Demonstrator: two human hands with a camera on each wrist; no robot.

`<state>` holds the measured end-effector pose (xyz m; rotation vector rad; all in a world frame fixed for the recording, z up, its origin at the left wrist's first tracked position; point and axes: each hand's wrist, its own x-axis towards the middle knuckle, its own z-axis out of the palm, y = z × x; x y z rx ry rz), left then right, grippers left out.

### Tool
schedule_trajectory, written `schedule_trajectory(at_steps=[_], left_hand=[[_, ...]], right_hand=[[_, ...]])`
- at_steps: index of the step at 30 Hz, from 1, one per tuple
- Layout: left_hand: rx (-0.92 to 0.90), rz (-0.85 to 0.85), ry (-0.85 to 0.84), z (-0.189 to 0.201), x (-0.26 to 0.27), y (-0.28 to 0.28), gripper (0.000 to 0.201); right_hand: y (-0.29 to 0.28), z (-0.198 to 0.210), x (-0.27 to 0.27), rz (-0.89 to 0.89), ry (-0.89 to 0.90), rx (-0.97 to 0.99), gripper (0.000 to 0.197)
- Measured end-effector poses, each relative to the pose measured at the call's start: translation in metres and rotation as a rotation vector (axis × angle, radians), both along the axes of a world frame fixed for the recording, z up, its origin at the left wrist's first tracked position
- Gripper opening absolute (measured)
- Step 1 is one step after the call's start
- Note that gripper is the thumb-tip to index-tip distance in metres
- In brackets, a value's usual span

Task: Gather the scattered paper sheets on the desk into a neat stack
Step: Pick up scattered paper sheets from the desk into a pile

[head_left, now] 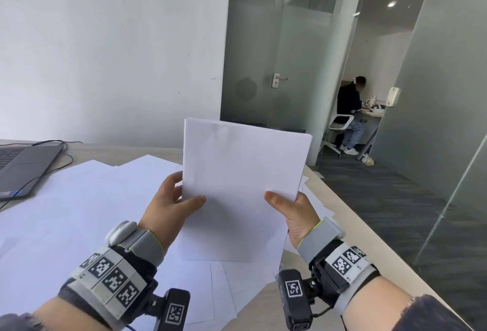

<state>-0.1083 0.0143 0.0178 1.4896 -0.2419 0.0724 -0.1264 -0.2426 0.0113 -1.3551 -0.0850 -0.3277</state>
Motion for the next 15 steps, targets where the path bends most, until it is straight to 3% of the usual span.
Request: schedule_trajectory(at_steps=[4, 6, 12, 15], left_hand=[[0.065, -0.031, 0.067, -0.013, -0.004, 0.0, 0.07], [0.115, -0.035, 0.064, -0.014, -0.004, -0.002, 0.068], [0.198, -0.021, 0.184, -0.022, -0.005, -0.002, 0.044], [0.236, -0.011, 0.213, -0.025, -0.006, -0.001, 0.02]], right_hand=[[0.002, -0.003, -0.001, -0.007, 0.001, 0.013, 0.02], [0.003, 0.002, 0.0, -0.01, -0.008, 0.022, 0.029], [-0.002, -0.009, -0.006, -0.055, 0.082, -0.119, 0.012], [-0.003, -0.025, -0.013, -0.052, 0.161, -0.231, 0.01]])
